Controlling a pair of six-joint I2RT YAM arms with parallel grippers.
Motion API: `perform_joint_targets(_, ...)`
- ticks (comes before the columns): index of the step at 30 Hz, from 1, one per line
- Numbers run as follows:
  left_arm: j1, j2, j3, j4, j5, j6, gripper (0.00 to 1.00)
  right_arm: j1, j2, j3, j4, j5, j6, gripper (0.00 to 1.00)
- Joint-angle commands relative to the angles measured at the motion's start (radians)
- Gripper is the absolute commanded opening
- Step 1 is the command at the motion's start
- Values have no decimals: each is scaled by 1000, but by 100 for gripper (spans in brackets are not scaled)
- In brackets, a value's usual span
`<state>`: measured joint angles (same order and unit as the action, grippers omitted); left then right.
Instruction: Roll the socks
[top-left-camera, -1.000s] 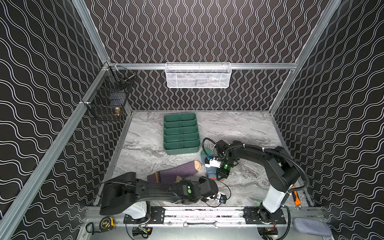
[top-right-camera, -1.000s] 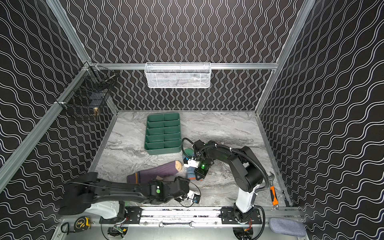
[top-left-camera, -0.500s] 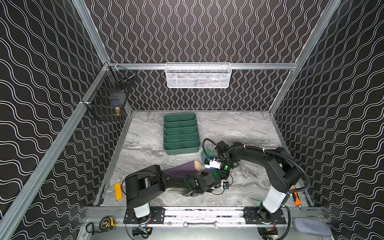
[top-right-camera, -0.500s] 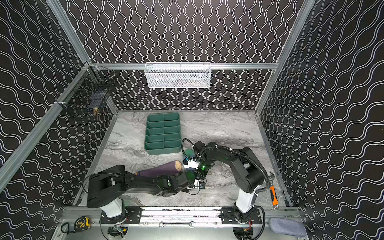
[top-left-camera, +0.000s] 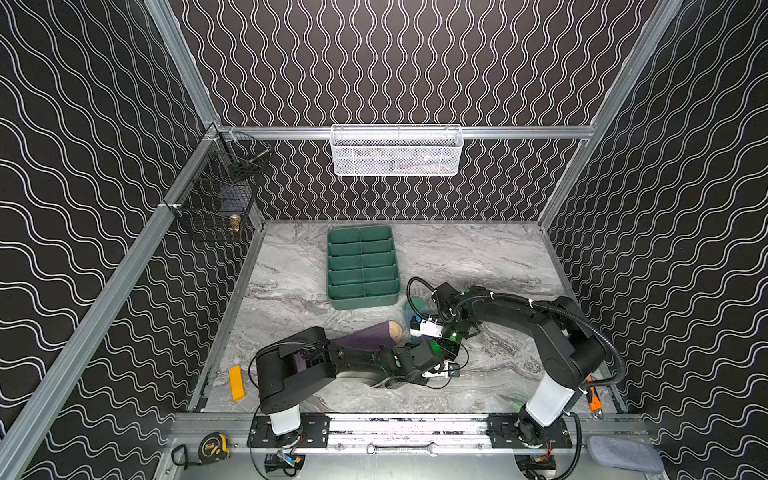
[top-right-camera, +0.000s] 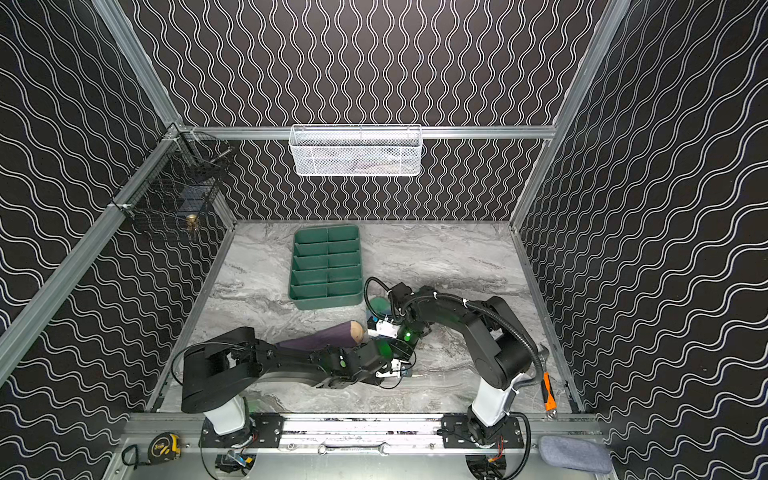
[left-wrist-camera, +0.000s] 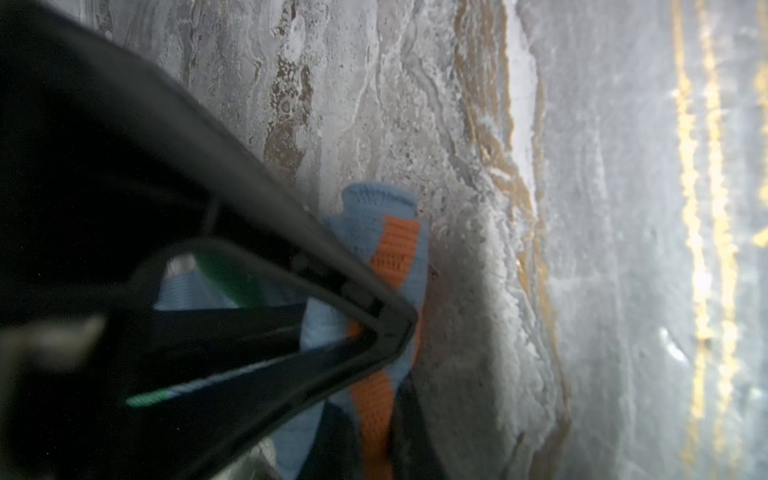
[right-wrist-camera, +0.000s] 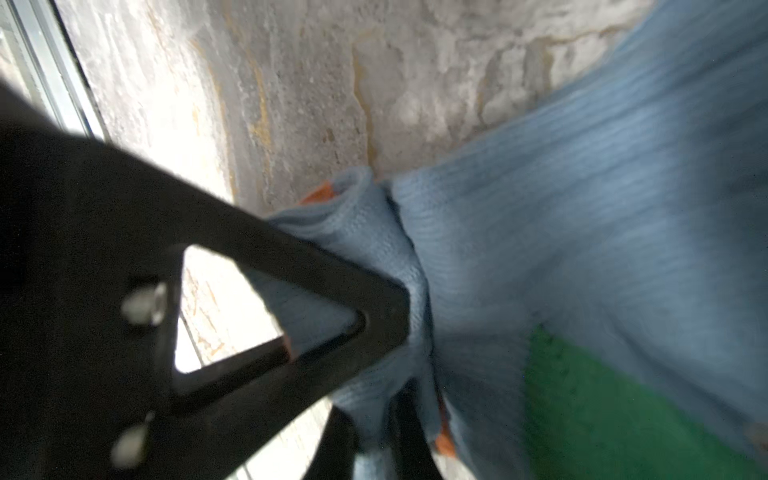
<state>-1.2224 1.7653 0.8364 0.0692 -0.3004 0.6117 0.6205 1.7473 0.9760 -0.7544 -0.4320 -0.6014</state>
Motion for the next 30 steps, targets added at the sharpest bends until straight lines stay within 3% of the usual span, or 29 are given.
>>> perform_joint_targets(1,6,8,-16,-57,72,-94,0,0,-26,-40,70,127,15,7)
perform_joint_targets(6,2,-11,-30,-43,127,-74,0,1,-108,-85,112,168,36,24)
perform_joint_targets(11,-36,3,-21,-40,129,13,0,-3,-287,-182,220,249,55,45)
perform_joint_targets(18,-91,30,39,-89,109,168,0,-80,-654,-329,523,511,175,75)
perform_joint_targets(24,-69,29,40,-119,118,192,0,-175,-763,-289,645,643,249,75)
perform_joint_targets(30,92,47,160,-435,361,36,0,-176,-848,-249,678,704,270,74)
